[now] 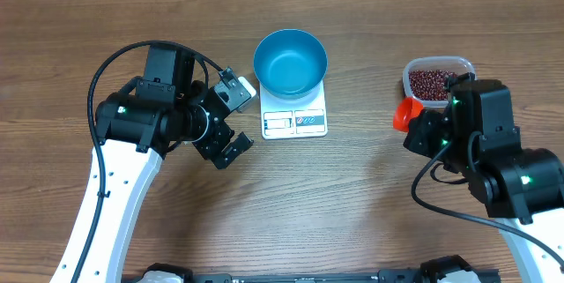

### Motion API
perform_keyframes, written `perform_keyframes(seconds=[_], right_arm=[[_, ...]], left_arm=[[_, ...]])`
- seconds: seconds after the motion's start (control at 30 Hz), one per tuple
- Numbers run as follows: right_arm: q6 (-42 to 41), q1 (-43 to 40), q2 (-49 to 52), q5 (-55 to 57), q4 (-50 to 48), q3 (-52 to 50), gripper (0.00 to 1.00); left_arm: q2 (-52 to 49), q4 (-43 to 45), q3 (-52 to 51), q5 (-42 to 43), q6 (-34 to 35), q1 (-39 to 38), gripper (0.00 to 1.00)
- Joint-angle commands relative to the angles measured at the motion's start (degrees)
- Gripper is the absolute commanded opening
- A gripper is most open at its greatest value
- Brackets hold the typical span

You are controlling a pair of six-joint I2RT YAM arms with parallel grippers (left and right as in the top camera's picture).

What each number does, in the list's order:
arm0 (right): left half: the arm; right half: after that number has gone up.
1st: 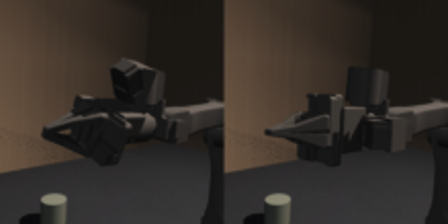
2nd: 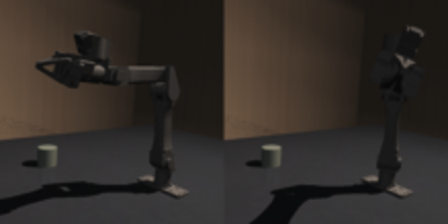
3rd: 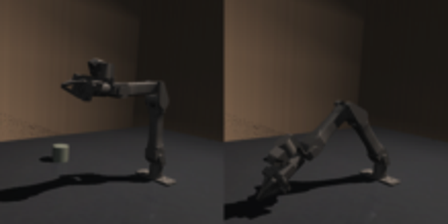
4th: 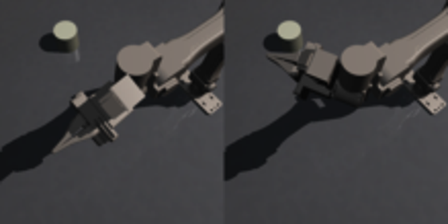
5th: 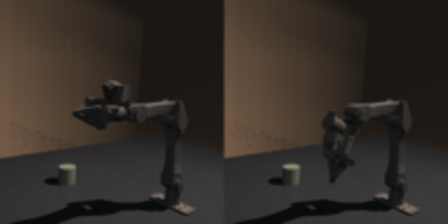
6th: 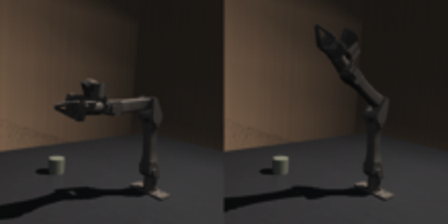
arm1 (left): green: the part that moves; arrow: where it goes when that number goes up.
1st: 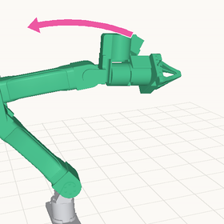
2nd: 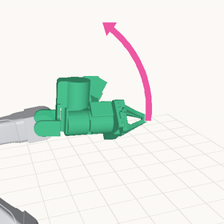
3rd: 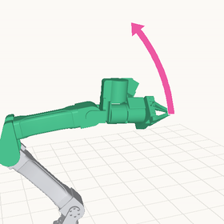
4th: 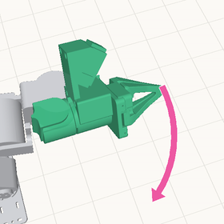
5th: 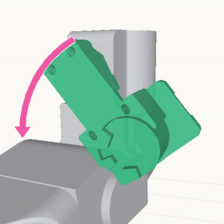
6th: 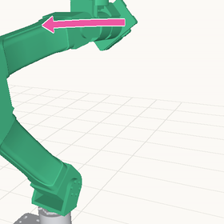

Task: Scoop item into bowl and weigh 150g on scale
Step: 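Raise the right gripper and lower the red scoop into the beans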

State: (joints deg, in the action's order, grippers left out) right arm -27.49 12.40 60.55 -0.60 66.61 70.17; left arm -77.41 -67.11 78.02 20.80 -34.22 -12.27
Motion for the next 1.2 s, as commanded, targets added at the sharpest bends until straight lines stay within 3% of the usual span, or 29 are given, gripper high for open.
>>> perform_keyframes(seconds=[0.0, 0.3, 0.5, 0.77, 0.93, 1.17], right_arm=[[-1.1, -0.2, 1.6, 0.5, -1.0, 1.8, 0.04], [2.3, -0.2, 8.5, 1.9, -3.1, 1.8, 0.04], [3.8, -0.3, 8.6, 9.2, -2.2, 6.3, 0.04], [9.4, -9.4, 15.9, 9.3, 7.2, 24.8, 0.04], [21.0, -16.3, 28.6, 7.9, 18.8, 42.4, 0.04], [23.3, -17.6, 41.6, 11.0, 19.8, 47.6, 0.04]], left_arm=[[0.9, 0.0, -0.3, 0.0, 1.2, 0.3, 1.0], [0.9, 0.0, -0.3, 0.0, 1.2, 0.3, 1.0], [0.9, 0.0, -0.3, 0.0, 1.2, 0.3, 1.0], [0.9, 0.0, -0.3, 0.0, 1.2, 0.3, 1.0], [0.9, 0.0, -0.3, 0.0, 1.2, 0.3, 1.0], [0.9, 0.0, -0.3, 0.0, 1.2, 0.3, 1.0]])
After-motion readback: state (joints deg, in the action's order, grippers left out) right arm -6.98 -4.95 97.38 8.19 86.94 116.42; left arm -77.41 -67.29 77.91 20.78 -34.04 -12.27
